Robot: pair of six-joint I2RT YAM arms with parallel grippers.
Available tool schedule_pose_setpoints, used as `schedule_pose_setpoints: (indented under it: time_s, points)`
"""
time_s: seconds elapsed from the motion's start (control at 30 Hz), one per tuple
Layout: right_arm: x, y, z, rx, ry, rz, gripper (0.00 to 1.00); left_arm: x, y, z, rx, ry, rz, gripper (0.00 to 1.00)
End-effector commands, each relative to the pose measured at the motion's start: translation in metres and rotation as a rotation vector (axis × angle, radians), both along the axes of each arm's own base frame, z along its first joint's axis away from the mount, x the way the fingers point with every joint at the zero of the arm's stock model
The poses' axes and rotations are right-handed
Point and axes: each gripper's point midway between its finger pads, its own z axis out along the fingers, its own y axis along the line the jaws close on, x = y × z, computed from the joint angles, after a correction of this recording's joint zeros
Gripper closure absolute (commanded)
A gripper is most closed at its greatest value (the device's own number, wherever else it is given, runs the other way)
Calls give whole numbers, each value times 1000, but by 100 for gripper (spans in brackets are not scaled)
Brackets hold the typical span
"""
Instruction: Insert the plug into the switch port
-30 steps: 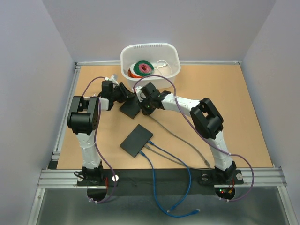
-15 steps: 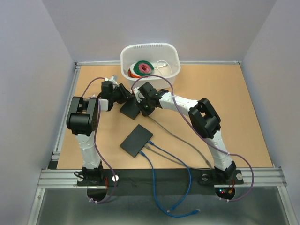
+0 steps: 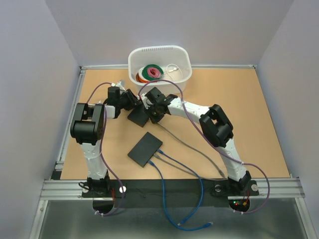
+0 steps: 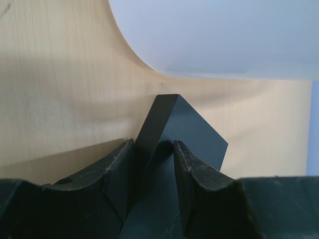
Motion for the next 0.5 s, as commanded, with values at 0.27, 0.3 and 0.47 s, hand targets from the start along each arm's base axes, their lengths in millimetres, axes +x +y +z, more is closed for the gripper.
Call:
schedule_pose_setpoints:
  time_s: [0.27,0.3,0.47]
  points:
    - [19,-14,-6,-39,-13,-37,99,-12,-3,5,18,-1,-31,53]
    - [20,-16,-6,-40,-12,-40,100,-12,-3,5,18,-1,-33,53]
    - [23,-22,-7,-45,-10,-51,100,-12,-3,5,22,-3,-32,53]
